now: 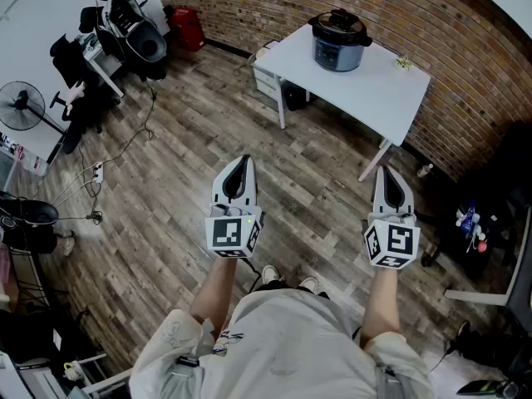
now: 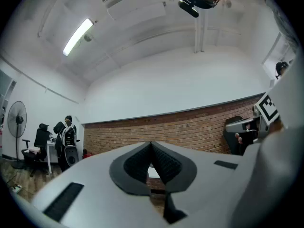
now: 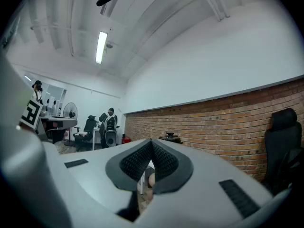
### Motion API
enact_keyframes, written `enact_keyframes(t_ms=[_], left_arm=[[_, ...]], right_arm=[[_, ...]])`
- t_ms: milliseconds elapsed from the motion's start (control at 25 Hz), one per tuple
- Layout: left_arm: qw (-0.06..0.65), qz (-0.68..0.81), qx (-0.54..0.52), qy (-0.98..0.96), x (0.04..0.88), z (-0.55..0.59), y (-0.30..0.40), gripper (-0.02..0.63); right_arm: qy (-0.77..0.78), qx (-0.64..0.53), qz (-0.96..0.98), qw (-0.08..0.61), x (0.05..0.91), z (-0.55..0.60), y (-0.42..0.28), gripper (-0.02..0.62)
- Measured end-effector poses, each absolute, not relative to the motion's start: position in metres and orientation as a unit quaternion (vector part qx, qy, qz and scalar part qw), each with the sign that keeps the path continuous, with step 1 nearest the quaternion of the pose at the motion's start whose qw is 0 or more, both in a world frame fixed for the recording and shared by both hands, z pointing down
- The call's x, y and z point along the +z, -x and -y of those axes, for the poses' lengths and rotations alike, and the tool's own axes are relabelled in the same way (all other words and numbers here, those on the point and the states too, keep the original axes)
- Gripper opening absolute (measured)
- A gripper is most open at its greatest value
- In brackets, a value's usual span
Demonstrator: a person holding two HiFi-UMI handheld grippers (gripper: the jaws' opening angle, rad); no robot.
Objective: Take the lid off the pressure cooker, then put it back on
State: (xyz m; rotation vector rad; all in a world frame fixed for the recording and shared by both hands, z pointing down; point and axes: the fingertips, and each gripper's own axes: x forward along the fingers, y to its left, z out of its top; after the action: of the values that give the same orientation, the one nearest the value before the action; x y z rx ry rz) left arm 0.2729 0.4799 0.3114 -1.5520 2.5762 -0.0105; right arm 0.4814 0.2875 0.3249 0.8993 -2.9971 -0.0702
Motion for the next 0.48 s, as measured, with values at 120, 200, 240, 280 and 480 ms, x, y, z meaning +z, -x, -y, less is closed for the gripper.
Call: enact_keyframes(t_ms=[120, 200, 240, 280, 480], left_arm=[[0.072, -0.853, -0.004, 0.517, 0.308, -0.485, -0.267, 0.015], [0.074, -0.853, -0.003, 0.517, 0.306, -0.49, -0.262, 0.015], [0.075, -0.853, -0.002, 0.517, 0.305, -0.493, -0.26, 0.015], [0.076, -0.854, -0.001, 0.515, 0.304, -0.496, -0.257, 0.014], [0.071, -0.856, -0.002, 0.511, 0.309, -0.506, -0.243, 0.015]], right_arm=[[-0.294, -0.031, 0.955, 0.007, 0.321, -0.292, -0.475, 0.017], [-0.295, -0.034, 0.955, 0.008, 0.32, -0.298, -0.469, 0.017], [-0.294, -0.036, 0.955, 0.009, 0.319, -0.301, -0.466, 0.017], [-0.293, -0.038, 0.955, 0.011, 0.319, -0.304, -0.463, 0.017], [-0.291, -0.038, 0.956, 0.004, 0.319, -0.315, -0.449, 0.017]])
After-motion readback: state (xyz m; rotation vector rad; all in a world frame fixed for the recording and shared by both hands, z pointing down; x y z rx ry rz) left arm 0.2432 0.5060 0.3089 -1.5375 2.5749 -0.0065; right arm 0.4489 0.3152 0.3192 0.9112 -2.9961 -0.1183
